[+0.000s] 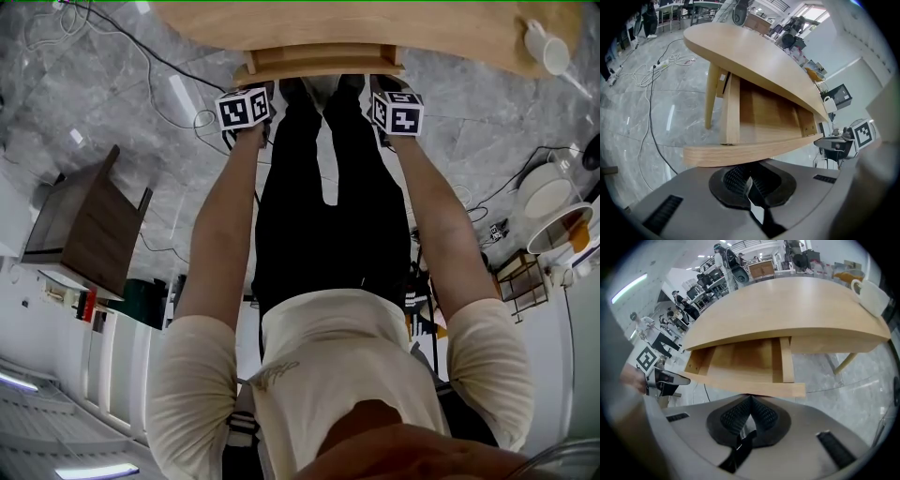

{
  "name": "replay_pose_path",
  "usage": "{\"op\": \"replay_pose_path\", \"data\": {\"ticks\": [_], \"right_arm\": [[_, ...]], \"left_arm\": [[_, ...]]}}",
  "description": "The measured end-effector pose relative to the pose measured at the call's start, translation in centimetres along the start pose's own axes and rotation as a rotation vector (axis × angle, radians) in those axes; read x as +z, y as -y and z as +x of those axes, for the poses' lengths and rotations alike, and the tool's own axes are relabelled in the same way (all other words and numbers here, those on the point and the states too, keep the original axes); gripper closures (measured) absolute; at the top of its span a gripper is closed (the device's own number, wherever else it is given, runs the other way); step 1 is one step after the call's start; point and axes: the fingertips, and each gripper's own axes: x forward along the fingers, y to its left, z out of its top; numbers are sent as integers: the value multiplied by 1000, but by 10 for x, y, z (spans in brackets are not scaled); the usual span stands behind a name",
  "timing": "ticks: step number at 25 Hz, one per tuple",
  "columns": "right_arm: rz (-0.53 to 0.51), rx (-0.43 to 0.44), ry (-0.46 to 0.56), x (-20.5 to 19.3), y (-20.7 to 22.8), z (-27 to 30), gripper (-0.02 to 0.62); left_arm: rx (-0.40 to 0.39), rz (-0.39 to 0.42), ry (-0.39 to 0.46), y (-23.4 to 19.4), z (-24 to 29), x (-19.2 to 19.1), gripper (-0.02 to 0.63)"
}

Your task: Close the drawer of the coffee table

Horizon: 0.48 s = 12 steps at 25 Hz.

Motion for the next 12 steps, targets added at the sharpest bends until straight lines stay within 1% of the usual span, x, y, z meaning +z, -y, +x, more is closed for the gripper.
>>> {"op": "replay_pose_path", "data": {"ticks": [5, 12], "right_arm": [[-32, 9, 13, 20, 4, 3, 601], [-32, 3, 29, 40, 4, 9, 601]], "left_arm": [[12, 30, 8, 0, 1, 22, 600], [19, 62, 12, -5, 3, 45, 600]]}}
